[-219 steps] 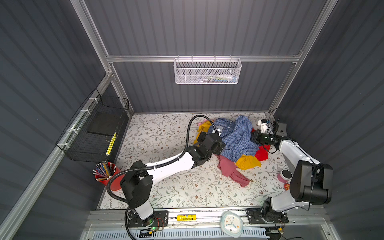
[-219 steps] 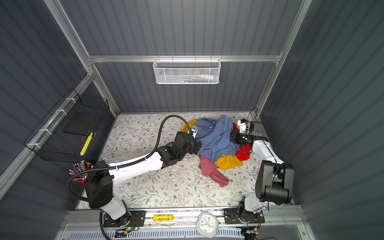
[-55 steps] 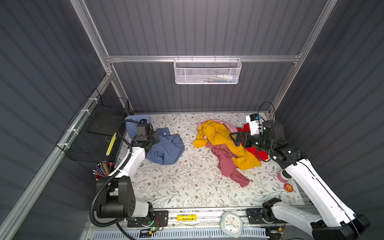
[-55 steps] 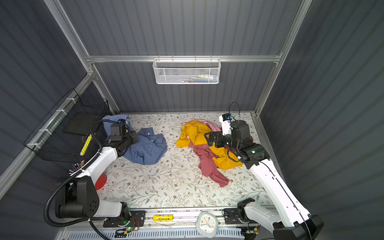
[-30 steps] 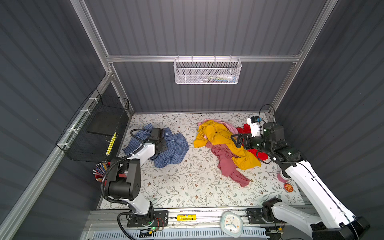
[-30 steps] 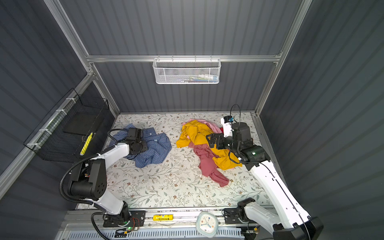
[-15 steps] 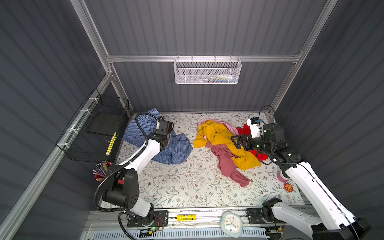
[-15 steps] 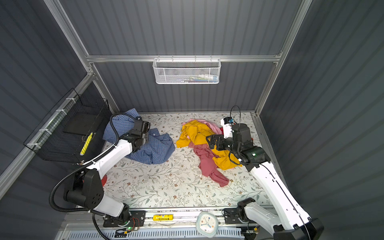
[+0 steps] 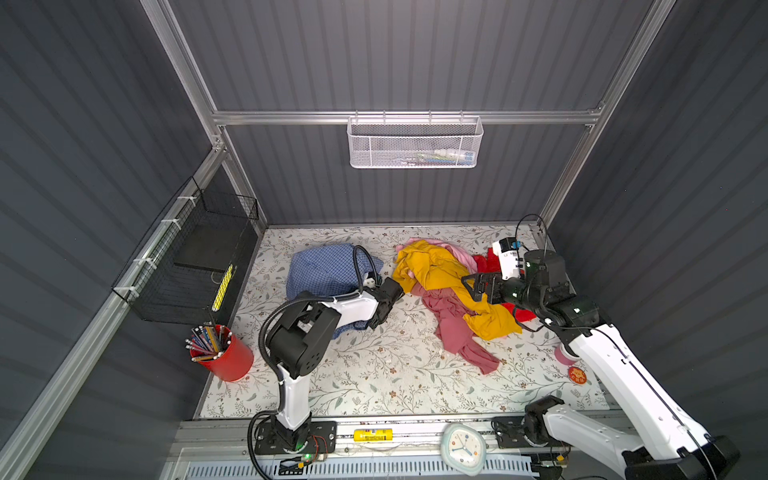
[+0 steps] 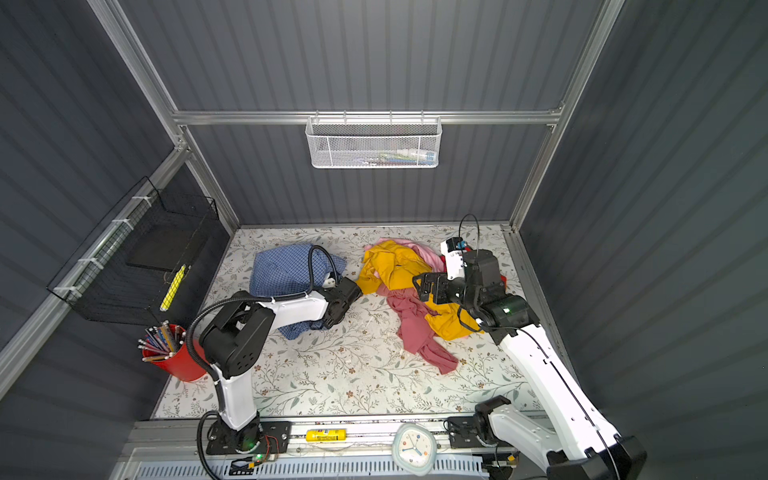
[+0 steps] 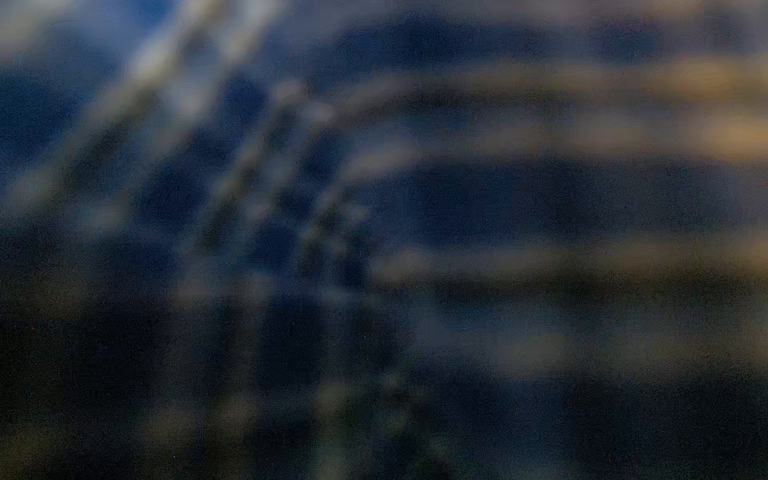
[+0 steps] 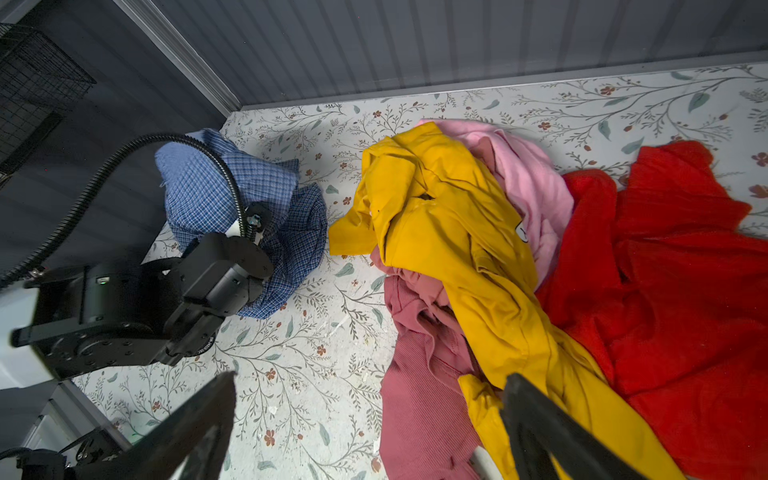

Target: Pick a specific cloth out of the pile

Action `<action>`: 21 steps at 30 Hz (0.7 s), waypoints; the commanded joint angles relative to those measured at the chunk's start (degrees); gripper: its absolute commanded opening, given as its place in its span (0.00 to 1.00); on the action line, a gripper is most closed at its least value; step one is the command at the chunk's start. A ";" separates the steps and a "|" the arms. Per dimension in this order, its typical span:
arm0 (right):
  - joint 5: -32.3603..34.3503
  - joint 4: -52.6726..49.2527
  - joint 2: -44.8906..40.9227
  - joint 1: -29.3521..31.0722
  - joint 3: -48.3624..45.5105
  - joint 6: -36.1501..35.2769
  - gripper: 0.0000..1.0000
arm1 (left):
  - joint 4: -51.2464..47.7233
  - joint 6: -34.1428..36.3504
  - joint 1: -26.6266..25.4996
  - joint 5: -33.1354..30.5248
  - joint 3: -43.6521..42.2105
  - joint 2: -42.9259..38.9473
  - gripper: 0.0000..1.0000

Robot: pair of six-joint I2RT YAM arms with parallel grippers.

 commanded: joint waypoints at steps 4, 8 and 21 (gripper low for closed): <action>-0.16 -0.50 -1.09 -0.91 -0.77 -1.48 0.99 | -11.37 -5.93 -0.24 9.18 1.63 1.90 0.31; -0.38 -0.32 -0.92 -1.11 -0.69 -1.52 0.99 | -12.85 -6.45 -0.32 13.37 0.81 -3.78 0.53; -0.03 -2.19 -0.82 -2.39 1.47 -3.75 0.99 | -31.73 -12.05 -0.50 14.16 6.10 -19.72 0.75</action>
